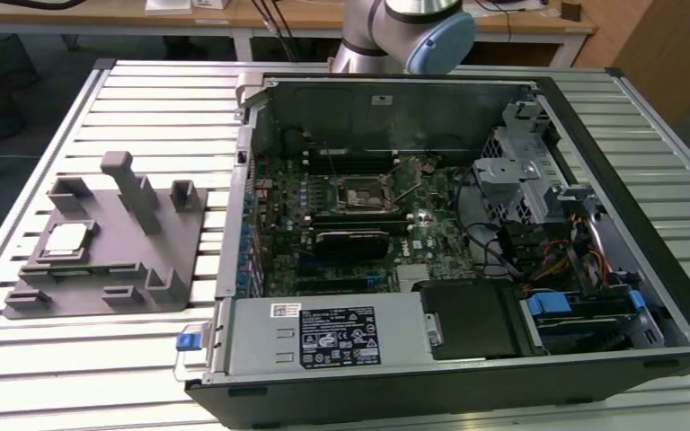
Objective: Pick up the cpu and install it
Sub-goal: 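Pick up the cpu and move it towards the insertion slot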
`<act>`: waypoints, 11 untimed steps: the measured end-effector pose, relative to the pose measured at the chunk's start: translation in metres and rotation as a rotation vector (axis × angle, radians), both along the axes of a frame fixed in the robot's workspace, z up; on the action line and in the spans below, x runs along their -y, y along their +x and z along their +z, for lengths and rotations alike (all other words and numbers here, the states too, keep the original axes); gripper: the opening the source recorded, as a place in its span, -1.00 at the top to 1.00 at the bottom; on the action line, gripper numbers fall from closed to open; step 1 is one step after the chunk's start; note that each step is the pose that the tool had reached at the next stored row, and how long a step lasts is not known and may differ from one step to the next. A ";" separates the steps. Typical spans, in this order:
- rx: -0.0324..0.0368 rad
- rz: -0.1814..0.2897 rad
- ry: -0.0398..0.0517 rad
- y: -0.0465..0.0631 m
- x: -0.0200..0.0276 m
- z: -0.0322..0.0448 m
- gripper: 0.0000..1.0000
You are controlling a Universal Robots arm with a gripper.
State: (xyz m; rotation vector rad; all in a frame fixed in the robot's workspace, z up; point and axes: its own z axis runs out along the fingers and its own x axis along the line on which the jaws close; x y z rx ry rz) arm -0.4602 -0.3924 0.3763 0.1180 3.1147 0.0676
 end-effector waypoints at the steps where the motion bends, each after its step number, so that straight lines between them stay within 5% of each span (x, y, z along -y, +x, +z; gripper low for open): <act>1: -0.0001 0.000 -0.0001 0.000 0.0000 0.0001 0.79; 11: 0.0000 0.000 0.0000 0.000 0.0000 -0.0025 0.79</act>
